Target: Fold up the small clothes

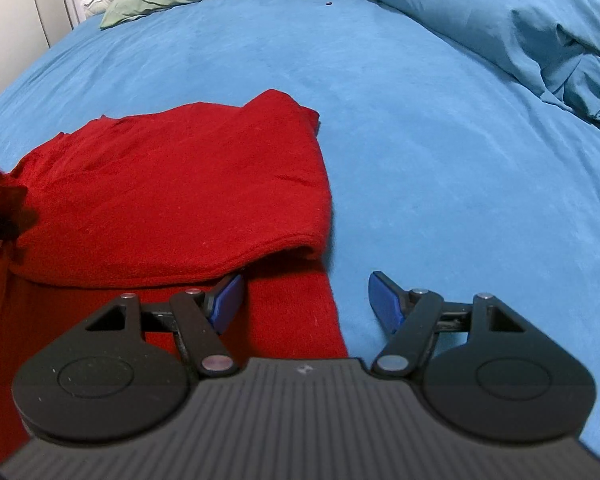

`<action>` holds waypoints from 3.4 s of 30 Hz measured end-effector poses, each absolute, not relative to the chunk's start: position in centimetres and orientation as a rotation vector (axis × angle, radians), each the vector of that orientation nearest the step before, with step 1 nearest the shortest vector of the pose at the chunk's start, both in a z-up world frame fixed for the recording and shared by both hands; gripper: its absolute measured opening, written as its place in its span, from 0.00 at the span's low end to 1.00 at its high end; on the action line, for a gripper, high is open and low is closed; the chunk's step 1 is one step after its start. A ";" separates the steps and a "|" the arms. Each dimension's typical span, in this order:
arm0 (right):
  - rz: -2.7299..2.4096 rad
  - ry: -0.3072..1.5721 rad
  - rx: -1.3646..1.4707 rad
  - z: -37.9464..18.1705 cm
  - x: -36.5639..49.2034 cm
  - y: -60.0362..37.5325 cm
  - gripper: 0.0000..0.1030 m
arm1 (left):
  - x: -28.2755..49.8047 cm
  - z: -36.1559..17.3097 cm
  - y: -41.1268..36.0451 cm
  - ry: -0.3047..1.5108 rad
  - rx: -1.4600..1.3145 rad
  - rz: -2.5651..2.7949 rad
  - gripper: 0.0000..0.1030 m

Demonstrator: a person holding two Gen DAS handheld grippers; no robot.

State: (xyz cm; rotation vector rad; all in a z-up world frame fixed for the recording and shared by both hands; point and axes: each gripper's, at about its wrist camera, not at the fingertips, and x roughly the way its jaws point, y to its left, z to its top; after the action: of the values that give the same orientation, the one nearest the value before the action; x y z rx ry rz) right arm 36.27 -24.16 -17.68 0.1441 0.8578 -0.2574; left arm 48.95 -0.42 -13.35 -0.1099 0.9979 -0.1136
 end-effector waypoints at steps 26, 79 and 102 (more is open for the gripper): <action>-0.244 0.817 -0.069 -18.1 39.1 -22.8 0.87 | 45.7 -9.1 7.7 0.731 -0.227 0.000 0.04; 0.115 0.824 0.141 -1.2 37.0 -8.5 1.00 | 34.4 -1.5 21.4 0.832 -0.270 0.211 0.96; 0.064 0.927 0.148 -12.8 38.5 9.8 1.00 | 36.5 -10.9 44.6 0.798 -0.444 0.425 0.61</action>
State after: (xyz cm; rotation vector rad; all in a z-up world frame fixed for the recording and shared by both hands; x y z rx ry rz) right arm 38.53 9.81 -12.76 0.1477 0.9270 0.0640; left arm 36.48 44.62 -10.89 -0.4442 0.7981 0.4249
